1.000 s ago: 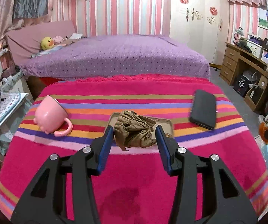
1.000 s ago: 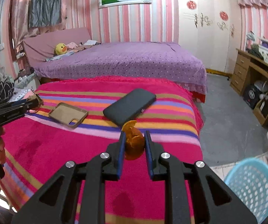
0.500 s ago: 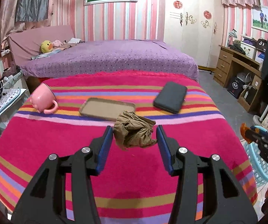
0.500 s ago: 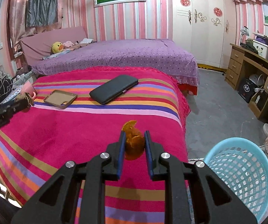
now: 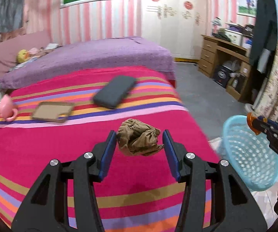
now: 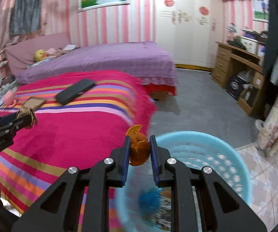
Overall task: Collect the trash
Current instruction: 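Carry cloth and orange peel over the basket and open both tools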
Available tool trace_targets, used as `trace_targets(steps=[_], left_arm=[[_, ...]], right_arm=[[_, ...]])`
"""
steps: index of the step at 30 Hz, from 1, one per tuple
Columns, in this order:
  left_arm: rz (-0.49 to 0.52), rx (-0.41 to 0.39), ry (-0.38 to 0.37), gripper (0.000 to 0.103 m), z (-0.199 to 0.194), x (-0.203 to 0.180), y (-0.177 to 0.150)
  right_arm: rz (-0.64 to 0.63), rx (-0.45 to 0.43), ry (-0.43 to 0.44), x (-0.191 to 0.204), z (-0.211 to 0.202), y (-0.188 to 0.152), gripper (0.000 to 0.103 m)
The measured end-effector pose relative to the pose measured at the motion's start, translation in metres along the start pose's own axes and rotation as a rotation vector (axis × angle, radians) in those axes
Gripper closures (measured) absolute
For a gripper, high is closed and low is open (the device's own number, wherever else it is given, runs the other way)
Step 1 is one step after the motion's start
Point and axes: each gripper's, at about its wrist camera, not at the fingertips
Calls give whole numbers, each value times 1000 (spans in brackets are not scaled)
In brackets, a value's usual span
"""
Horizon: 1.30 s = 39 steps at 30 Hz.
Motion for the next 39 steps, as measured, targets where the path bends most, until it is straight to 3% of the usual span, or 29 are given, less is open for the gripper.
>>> trace_targets(steps=[7,13,16,18,20,23,33,34,35,36,37,39], left_arm=[[67,12,-139,55,16,-84,8],[110,19,-207,55,28,-145,16],[109,32,-239,50,35,-162,22],[111,59,-273,40,40,-170,27],[123,67,-282,23,41,-174,31],[135,24,-254,13,33,-172,34],[71,7,-176,7,6,-107,28],[63,5,-170,7,1,-98,27],[52,3,-165,6,-5,-88,25],[44,0,-160,6,-9,-80,24],[34,-2,-152,6,-15,-70,23],[14,-4,-134,6,-26,-51,19]], right_arm=[[123,-28,-102,-71,-12,-6,83],[169,-40,-141,-96,-17,-13,83],[177,-39,-152,-102,-17,-15,83],[190,-39,-154,-107,-16,-16,83],[195,-37,-157,-109,-14,-17,83],[192,-33,-164,-109,-13,-18,83],[193,-33,-172,-98,2,-19,80],[197,-33,-181,-97,5,-20,75],[202,-36,-184,-97,6,-21,55],[214,-46,-196,-98,5,-21,26],[221,-54,-199,-98,3,-22,20],[235,-68,-215,-98,-4,-21,18]])
Point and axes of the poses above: each gripper's, at about its wrist camera, not at the fingertips, and z roughly the way its jaws point, x to its left, y to its top, and after that the axes turned 5 degrees about z, right-handed
